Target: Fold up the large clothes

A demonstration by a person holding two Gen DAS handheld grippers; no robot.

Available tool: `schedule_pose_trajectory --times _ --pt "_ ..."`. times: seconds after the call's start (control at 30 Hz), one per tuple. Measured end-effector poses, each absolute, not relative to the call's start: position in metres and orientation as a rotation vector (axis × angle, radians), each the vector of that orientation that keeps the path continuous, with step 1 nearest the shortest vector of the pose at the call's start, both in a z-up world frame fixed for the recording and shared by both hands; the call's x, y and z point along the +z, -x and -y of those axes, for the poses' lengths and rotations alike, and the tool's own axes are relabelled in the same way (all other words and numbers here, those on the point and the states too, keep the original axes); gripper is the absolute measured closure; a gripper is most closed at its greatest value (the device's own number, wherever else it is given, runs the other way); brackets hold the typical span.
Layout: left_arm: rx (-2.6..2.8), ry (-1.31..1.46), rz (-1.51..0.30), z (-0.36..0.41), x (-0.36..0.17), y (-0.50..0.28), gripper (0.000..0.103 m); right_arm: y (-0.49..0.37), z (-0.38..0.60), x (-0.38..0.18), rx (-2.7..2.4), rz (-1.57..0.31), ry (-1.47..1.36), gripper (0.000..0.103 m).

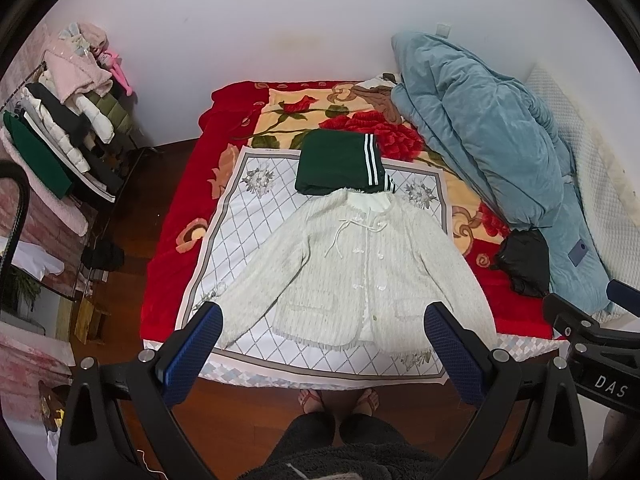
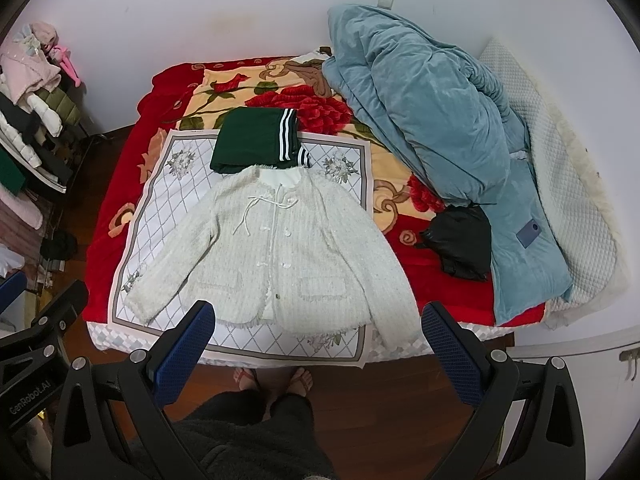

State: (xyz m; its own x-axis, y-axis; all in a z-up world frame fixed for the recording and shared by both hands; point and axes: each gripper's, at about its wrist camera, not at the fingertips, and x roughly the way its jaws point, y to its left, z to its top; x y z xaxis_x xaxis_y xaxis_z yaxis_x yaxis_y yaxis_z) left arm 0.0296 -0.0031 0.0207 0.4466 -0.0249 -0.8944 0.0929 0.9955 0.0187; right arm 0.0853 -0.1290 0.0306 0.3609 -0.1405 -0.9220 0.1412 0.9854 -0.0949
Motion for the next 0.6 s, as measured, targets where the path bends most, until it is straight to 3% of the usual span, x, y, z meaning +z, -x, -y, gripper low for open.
schedule_pose_trajectory --times 0.3,0.5,0.6 --pt "-0.047 -0.109 -1.031 0.015 0.012 -0.049 0.000 -0.094 0.139 0.016 -0.181 -1.188 -0.115 0.000" --pt "-0.008 -0.188 -0.950 0.025 -0.049 -0.096 0.000 -0.102 0.205 -0.062 -0.320 -1.200 -0.418 0.000" --pt "-0.016 -0.215 -0.985 0.030 -0.092 -0.113 0.000 -0.098 0.249 -0.116 -0.472 -1.196 -0.531 0.018"
